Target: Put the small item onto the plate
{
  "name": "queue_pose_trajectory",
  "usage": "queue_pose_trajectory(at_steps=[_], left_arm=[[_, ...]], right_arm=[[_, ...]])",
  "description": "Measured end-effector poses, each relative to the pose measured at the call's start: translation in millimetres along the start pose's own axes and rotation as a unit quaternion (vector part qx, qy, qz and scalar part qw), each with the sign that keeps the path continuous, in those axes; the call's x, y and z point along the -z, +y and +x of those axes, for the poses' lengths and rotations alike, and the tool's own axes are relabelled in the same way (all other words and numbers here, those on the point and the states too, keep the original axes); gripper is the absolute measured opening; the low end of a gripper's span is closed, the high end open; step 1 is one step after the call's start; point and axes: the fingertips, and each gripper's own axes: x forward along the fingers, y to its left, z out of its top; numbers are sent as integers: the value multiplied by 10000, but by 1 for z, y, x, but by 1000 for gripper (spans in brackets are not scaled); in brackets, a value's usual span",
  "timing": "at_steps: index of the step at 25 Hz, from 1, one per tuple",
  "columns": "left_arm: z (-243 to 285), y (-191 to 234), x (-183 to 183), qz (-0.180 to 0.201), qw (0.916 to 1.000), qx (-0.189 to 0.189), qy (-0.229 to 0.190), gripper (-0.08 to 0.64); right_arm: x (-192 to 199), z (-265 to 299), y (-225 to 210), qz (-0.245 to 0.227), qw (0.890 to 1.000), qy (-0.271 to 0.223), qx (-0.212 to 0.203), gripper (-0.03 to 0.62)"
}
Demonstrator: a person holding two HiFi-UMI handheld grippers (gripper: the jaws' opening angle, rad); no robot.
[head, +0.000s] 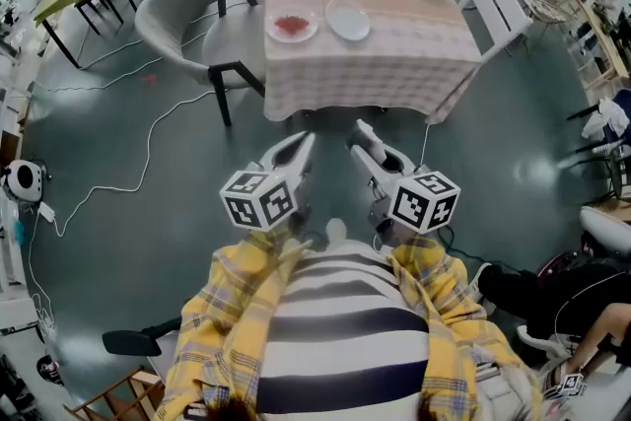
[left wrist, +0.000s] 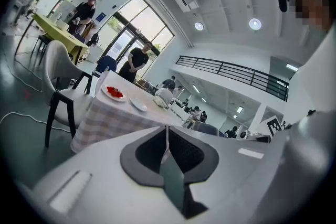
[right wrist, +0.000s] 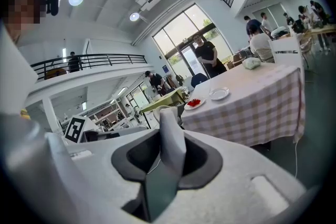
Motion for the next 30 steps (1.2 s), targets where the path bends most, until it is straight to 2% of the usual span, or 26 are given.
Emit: queue_pose_trajectory(at_steps=[5,18,30], left_arm=[[2,2,0,-20,10000,-19,-23,14],[12,12,-1,-89,9998,-159,-47,14],[55,16,-9,-168,9990,-372,-176,5]], right_arm=[[-4,4,1,150,9998,-39,-146,92],[-10,19,-10,156,9995,44,-281,92],[-31,35,-40,111,9981,196,-570,92]])
